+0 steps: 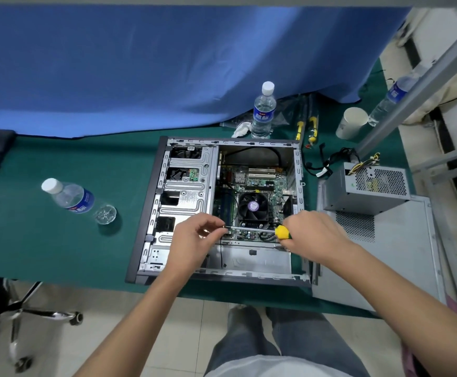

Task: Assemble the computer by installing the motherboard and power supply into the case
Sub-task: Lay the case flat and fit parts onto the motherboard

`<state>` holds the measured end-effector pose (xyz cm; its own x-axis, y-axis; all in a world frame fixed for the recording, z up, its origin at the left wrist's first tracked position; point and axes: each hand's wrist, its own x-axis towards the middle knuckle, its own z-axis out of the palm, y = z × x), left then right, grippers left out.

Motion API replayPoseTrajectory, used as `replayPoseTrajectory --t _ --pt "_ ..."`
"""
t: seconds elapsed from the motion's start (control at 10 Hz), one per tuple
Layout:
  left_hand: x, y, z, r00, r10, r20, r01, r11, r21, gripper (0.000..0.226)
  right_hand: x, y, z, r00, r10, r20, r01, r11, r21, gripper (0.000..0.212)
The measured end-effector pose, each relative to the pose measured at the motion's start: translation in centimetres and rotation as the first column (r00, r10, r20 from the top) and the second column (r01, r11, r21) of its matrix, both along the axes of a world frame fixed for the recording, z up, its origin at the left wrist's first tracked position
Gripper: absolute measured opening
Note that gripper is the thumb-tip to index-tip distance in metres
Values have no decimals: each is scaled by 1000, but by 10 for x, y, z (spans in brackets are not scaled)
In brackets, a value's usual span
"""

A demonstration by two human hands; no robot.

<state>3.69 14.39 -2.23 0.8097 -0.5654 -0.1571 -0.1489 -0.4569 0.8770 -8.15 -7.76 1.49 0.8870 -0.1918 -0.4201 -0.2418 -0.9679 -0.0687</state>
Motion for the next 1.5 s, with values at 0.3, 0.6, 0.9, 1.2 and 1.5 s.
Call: replayPoseTrajectory --t 0.3,0.6,0.9,1.2,1.5 --pt "-19 -17 -16 999 -29 29 18 943 333 7 24 -4 37 979 94 -183 -45 967 252 34" --pt "-37 -39 -38 994 95 -53 -57 869 492 15 46 -25 49 979 -119 -168 199 749 632 23" --pt "-29 -56 -67 840 396 -370 -158 833 531 22 41 -9 26 962 -273 -26 237 778 581 13" --pt "-21 -67 -96 692 486 -534 -177 831 526 13 36 12 -11 945 -327 27 261 801 539 16" --pt "-15 -74 -125 458 523 -719 -284 853 439 39 28 28 -45 897 -442 25 347 738 578 10"
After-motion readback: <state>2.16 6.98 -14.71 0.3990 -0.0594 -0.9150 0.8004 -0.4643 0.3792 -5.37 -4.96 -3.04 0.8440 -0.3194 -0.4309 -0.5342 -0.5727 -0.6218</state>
